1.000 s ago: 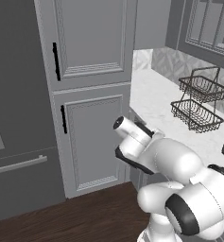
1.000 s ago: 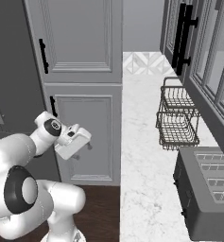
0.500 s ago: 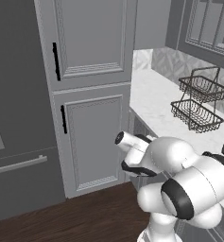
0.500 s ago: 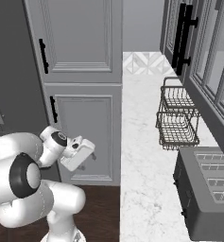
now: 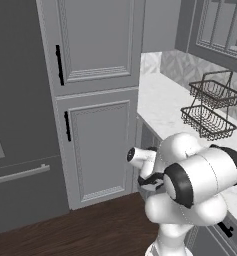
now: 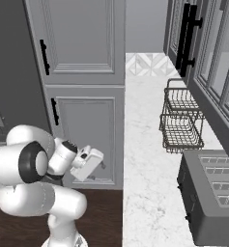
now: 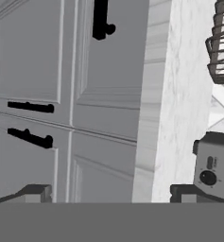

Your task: Take a straw from the drawer in front and place it inside the glass cup on the dining counter.

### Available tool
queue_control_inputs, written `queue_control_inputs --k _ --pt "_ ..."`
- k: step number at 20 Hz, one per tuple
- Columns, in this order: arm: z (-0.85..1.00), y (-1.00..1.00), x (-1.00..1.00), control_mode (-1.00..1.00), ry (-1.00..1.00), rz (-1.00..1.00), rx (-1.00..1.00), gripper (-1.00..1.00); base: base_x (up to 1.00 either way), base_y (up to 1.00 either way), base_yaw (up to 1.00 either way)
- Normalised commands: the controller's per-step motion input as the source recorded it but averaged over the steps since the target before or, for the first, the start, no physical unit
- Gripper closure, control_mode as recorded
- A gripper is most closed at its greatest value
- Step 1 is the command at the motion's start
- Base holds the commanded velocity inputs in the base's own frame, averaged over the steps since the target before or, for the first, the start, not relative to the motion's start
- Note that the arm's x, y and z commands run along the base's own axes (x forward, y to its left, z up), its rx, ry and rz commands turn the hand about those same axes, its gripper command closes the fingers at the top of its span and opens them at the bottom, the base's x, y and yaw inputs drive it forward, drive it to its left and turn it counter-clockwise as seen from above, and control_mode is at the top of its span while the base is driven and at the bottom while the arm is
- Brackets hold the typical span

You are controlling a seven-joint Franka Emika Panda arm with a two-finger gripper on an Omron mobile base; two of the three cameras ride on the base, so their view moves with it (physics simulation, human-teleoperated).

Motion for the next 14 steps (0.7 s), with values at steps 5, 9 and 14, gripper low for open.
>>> queue_control_inputs --k 5,9,14 --pt "-0.09 -0.31 0.22 -1.00 0.00 0.00 0.00 -1.00 0.00 0.00 0.00" --pt "-0.02 -0.14 0.34 -1.00 0.00 0.00 0.00 -1.00 0.00 0.00 0.00" --pt "-0.27 -0.07 0.40 -1.00 0.00 0.01 -0.01 -1.00 0.00 0.00 0.00"
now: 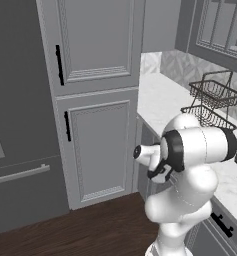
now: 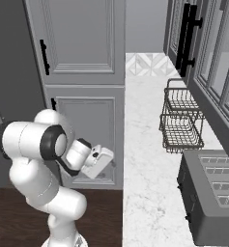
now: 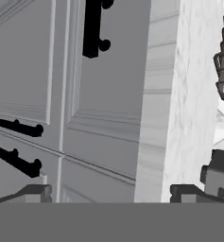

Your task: Take a straw from the drawer in front and place it inside the glass cup on the dining counter.

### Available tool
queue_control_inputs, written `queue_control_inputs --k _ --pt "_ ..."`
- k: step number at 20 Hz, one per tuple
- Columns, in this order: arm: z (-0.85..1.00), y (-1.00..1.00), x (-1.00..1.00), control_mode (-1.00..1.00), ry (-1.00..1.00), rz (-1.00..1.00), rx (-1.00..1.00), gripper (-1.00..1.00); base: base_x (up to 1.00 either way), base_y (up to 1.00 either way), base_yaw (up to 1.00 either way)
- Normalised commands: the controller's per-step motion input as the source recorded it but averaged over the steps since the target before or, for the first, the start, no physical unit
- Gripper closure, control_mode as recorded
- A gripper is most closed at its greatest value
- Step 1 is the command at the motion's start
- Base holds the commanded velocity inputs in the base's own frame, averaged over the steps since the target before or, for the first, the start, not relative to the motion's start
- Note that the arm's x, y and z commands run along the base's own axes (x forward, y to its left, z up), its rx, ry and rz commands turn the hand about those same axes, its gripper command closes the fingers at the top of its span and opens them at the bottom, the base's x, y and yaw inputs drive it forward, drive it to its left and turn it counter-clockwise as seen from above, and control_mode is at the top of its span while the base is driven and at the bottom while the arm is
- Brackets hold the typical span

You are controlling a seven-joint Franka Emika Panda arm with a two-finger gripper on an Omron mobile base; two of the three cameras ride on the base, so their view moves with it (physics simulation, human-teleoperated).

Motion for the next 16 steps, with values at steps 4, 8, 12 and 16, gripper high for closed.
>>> queue_control_inputs --k 4,8,12,16 --pt "-0.35 0.00 0.43 -1.00 0.00 0.01 -0.06 -1.00 0.00 0.00 0.00" --pt "-0.35 0.00 0.40 -1.00 0.00 0.03 -0.09 -1.00 0.00 0.00 0.00" --pt "-0.26 -0.03 0.28 -1.00 0.00 0.03 -0.09 -1.00 0.00 0.00 0.00" --pt "-0.09 -0.16 0.20 -1.00 0.00 0.03 -0.03 -1.00 0.00 0.00 0.00"
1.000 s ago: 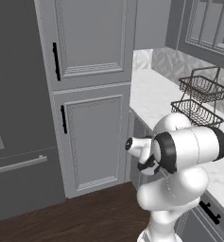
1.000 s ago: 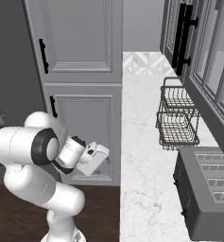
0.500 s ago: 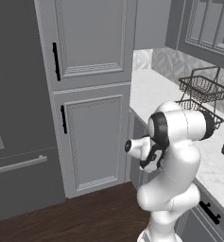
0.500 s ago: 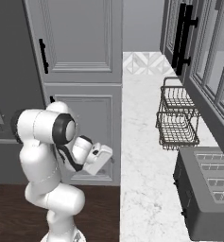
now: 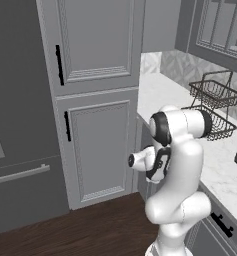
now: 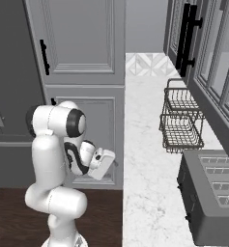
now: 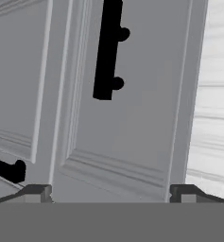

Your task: Take a straw from the drawer in front and place it inside the glass cup on the dining counter.

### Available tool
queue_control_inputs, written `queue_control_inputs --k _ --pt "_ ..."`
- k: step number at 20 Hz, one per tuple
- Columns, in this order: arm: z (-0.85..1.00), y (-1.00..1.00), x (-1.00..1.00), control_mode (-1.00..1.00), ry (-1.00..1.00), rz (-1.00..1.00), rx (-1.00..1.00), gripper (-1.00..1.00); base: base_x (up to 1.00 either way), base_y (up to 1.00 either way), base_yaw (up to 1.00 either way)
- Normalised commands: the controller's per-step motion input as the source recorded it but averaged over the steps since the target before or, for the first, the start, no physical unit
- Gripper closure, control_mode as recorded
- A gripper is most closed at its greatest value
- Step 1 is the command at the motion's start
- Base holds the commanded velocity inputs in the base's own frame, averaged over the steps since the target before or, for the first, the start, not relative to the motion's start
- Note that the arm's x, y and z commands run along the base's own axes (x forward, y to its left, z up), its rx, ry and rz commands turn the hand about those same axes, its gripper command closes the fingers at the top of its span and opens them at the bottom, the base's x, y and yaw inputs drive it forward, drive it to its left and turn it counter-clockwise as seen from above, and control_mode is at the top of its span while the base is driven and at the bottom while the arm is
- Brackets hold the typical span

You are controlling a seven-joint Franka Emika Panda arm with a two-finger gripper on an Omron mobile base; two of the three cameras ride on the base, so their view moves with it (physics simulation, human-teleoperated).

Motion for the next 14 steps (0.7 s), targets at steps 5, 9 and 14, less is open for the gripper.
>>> queue_control_inputs --k 5,9,14 --pt "-0.15 -0.21 0.28 -1.00 0.00 0.06 -0.01 -1.00 0.00 0.00 0.00" --pt "-0.05 -0.21 0.31 -1.00 0.00 0.07 0.00 -1.00 0.00 0.00 0.00" --pt "-0.25 -0.04 0.40 -1.00 0.00 0.05 0.00 -1.00 0.00 0.00 0.00"
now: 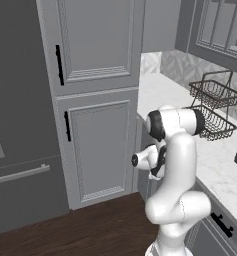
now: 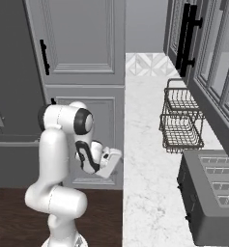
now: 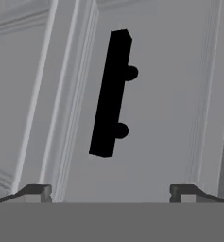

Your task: Take a straw from the drawer in front and place it inside the glass cup on the dining counter.

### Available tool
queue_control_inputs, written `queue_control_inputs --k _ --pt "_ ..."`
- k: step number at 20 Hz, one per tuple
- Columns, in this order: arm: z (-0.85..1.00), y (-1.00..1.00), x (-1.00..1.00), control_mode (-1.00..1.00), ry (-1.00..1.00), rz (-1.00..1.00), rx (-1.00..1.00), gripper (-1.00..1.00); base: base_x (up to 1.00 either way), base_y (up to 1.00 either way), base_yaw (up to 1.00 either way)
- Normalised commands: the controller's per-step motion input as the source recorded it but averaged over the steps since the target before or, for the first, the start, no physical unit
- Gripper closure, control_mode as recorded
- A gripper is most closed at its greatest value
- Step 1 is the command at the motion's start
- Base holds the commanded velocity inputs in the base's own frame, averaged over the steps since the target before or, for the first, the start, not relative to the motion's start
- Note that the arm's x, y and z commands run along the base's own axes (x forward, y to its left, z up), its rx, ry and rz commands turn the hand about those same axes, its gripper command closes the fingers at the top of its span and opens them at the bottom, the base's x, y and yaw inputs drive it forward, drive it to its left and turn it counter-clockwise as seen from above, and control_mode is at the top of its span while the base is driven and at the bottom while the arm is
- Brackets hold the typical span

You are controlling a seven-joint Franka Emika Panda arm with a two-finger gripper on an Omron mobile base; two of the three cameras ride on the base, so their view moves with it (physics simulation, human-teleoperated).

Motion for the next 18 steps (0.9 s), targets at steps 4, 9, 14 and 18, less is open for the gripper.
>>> queue_control_inputs --k 4,9,14,18 --pt "-0.34 0.00 0.43 -1.00 0.00 0.04 0.00 -1.00 0.00 0.00 0.00" --pt "-0.25 -0.10 0.36 -1.00 0.00 0.07 0.00 -1.00 0.00 0.00 0.00" --pt "-0.22 -0.23 0.27 -1.00 0.00 0.09 0.00 -1.00 0.00 0.00 0.00" --pt "-0.23 -0.24 0.08 -1.00 0.00 0.08 -0.01 -1.00 0.00 0.00 0.00"
